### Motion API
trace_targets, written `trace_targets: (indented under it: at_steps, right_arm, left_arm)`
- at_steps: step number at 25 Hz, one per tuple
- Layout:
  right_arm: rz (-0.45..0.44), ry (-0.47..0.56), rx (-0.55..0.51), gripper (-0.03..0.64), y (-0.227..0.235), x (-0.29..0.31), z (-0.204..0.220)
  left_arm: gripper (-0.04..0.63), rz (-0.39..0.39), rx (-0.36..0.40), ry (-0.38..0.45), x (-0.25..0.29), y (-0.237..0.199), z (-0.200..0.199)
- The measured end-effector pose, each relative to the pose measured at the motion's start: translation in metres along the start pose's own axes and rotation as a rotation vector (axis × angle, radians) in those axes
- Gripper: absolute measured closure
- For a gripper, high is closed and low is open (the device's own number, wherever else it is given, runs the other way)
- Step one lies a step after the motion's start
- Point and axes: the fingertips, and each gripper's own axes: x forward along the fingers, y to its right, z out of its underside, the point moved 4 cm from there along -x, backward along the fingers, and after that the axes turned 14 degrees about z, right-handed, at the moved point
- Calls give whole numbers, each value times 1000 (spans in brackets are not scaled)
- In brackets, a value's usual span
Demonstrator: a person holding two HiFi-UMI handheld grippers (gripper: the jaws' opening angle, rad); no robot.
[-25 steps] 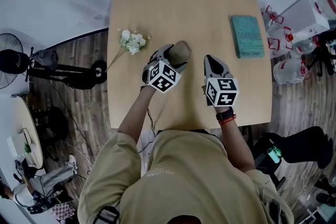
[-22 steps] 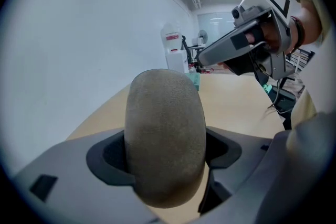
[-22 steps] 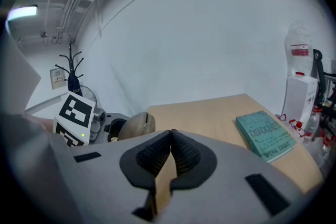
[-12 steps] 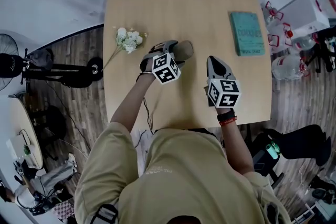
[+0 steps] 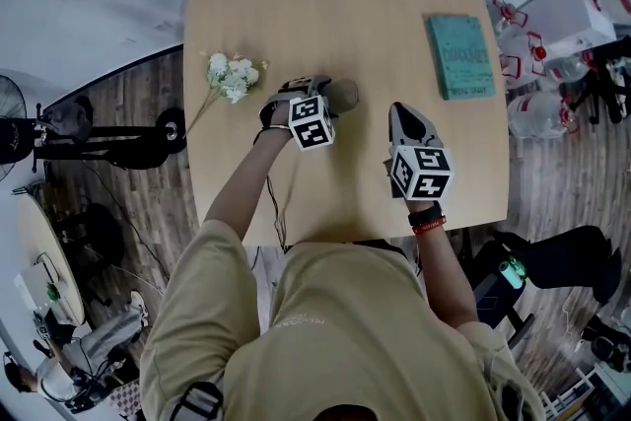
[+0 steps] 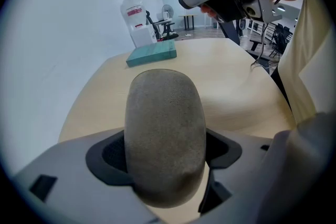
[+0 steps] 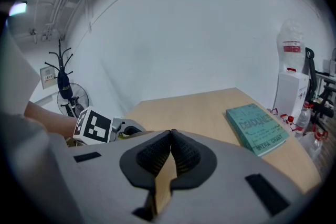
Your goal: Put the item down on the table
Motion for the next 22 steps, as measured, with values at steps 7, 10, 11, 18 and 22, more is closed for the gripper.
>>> trace_targets:
  at_steps: [7, 10, 11, 18, 22]
  right_arm:
    - [12, -24, -10, 614, 4, 10, 6]
    - [20, -20, -6, 614, 2, 14, 4]
    - [20, -19, -7, 614, 1, 15, 4]
    - [22, -29, -2, 614, 2, 24, 7]
    - [22, -33, 1, 614, 3, 28, 6]
  left_arm:
    - [222, 55, -4, -59, 21, -4, 11]
    - [222, 73, 1, -73, 29, -5, 14]
    - [222, 77, 2, -79, 31, -5, 15]
    - [224, 101, -29, -111, 43, -8, 17]
    - [224, 105, -29, -148, 47, -11, 18]
